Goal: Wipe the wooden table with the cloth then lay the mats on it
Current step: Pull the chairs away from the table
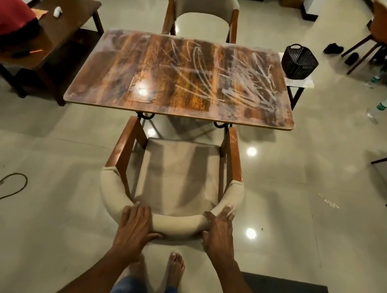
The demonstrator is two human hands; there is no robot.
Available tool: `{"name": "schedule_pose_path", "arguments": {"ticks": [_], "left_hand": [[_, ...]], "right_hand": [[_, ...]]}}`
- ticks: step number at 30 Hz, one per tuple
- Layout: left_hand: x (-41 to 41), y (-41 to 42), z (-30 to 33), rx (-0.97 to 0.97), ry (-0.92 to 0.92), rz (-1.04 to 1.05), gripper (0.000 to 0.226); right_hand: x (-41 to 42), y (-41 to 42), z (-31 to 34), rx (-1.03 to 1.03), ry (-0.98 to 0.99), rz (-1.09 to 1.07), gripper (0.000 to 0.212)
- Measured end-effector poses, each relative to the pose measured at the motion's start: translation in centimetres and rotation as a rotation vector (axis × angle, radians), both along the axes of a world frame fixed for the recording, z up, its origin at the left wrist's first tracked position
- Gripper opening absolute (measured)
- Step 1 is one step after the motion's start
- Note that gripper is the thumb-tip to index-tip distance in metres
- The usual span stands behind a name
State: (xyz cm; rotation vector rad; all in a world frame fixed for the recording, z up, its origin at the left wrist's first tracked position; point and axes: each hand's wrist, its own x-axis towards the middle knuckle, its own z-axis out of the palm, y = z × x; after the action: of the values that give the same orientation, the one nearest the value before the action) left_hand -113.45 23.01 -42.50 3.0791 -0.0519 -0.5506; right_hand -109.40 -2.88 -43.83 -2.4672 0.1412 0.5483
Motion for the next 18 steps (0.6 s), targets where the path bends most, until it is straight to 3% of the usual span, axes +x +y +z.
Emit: {"name": "schedule_pose_path", "arguments": {"ticks": [3, 8, 18], "left_hand": [[-0.3, 0.4, -2.1, -0.043, 0.038, 0.039, 0.105], [0.6, 0.6, -2.4, -0.050, -0.006, 0.031, 0.093], [3.9, 0.6, -1.7, -0.047, 0.055, 0.040, 0.110]], "right_hand": [[0.2, 0.2, -0.1, -0.067, 0.006, 0.063, 0.053], [1.4, 0.6, 0.4, -0.104, 0.027, 0.106, 0.054], [4.6, 0.8, 1.6, -0.190, 0.093, 0.191, 0.078]]}}
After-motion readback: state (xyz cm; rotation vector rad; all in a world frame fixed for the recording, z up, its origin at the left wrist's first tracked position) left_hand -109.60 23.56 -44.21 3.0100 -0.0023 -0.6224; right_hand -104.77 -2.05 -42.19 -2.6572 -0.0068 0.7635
